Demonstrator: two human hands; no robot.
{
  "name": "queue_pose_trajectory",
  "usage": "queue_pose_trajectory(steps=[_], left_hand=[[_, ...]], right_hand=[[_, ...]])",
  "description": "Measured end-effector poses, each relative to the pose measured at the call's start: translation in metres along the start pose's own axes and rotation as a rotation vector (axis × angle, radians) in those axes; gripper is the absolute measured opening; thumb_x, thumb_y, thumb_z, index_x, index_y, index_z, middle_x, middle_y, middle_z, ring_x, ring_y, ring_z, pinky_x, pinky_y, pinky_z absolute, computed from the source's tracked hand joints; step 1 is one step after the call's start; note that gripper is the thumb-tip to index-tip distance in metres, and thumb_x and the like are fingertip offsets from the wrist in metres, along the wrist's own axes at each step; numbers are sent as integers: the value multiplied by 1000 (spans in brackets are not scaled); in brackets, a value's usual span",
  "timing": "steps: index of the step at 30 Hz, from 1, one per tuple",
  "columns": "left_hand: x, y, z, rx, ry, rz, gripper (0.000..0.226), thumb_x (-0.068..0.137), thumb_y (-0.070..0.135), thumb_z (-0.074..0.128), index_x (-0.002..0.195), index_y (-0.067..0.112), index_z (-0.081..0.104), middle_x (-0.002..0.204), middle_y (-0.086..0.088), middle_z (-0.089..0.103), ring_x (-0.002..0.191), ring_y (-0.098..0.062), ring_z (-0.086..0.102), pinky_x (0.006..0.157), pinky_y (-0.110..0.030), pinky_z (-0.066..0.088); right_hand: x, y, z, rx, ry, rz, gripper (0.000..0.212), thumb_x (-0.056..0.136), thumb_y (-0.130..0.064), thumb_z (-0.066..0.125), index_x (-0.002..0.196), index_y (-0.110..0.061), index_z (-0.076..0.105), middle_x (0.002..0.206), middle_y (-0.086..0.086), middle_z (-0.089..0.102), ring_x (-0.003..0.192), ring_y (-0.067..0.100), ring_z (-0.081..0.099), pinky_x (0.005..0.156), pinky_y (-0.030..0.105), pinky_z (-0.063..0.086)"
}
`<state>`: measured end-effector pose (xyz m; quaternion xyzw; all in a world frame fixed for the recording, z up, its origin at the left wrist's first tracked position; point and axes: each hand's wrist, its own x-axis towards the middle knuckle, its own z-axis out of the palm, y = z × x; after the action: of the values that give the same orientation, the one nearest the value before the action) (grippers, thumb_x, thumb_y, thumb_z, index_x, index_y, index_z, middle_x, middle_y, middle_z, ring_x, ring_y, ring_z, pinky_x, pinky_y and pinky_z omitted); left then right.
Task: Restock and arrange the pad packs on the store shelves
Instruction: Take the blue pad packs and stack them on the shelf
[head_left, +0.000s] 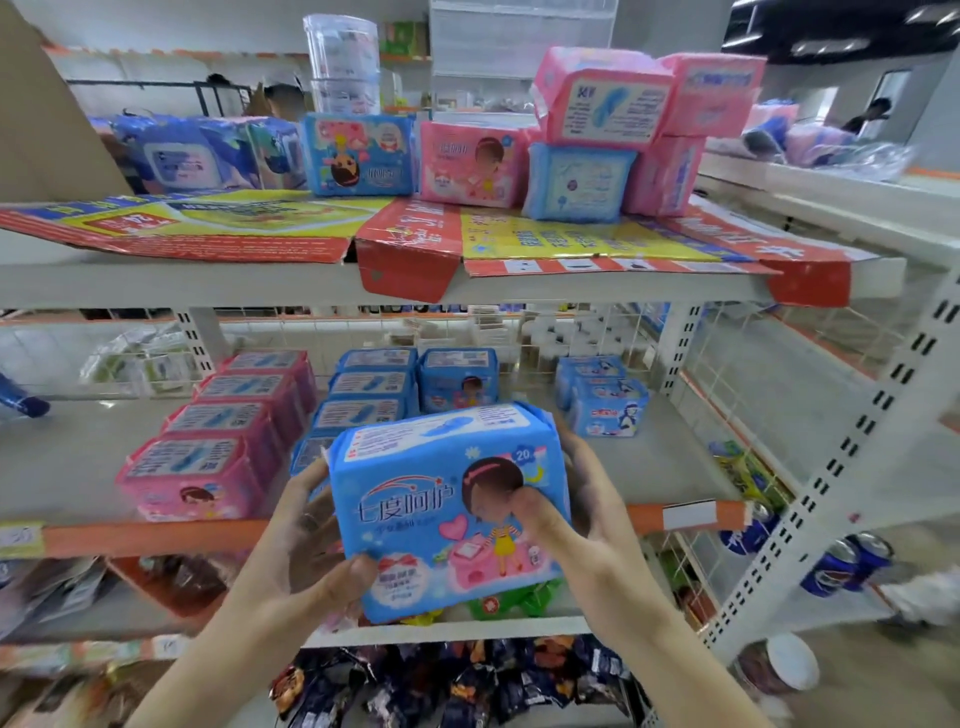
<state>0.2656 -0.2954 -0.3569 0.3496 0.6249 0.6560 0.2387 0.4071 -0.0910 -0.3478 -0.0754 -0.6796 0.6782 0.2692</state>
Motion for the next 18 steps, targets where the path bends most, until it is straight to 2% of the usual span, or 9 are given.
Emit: queue_pose_trajectory(steps=[3, 5, 9, 11, 15, 18], left_hand=[[-6, 1, 15, -38, 46, 9, 62, 79, 36, 77, 134, 36, 50, 118, -3, 73, 105, -22, 72, 76, -29, 60], [-8, 2, 19, -56, 94, -8, 49, 87, 29, 74, 131, 29, 52, 112, -3, 74, 100, -22, 73, 72, -27, 60], [-10, 0, 14, -58, 76, -75, 72, 66, 65, 82, 126, 32, 60, 121, -10, 71, 107, -31, 70, 83, -40, 60], [-10, -4, 11, -67, 91, -98, 78, 63, 68, 81, 126, 28, 59, 121, -10, 71, 108, -32, 70, 83, -39, 60], [-11, -11, 10, -84, 113, -111, 70, 61, 71, 81, 117, 33, 65, 117, -7, 73, 103, -28, 72, 78, -33, 60], [-10, -19, 10, -105, 125, -153, 84, 56, 72, 83, 123, 26, 60, 117, -7, 73, 102, -27, 73, 77, -30, 60]], right_hand=[[-7, 4, 3, 19, 13, 16, 66, 87, -35, 67, 146, -27, 40, 128, -2, 67, 117, 19, 65, 92, 36, 56], [-11, 7, 7, 31, 34, 42, 60, 86, -34, 64, 143, -30, 43, 123, -8, 69, 114, 12, 66, 85, 25, 56], [-16, 12, 11, -29, 56, 62, 57, 82, -53, 63, 134, -36, 48, 116, -16, 70, 110, 4, 66, 82, 19, 54], [-18, 15, 14, -46, 56, 68, 57, 82, -57, 61, 133, -34, 48, 113, -20, 70, 108, -1, 65, 82, 13, 51], [-20, 24, 19, -45, 32, 118, 51, 86, -47, 51, 134, -29, 46, 109, -26, 69, 105, -9, 62, 79, 5, 46], [-21, 31, 21, -40, 33, 181, 53, 85, -52, 50, 133, -29, 47, 103, -32, 68, 99, -14, 62, 74, 1, 44]])
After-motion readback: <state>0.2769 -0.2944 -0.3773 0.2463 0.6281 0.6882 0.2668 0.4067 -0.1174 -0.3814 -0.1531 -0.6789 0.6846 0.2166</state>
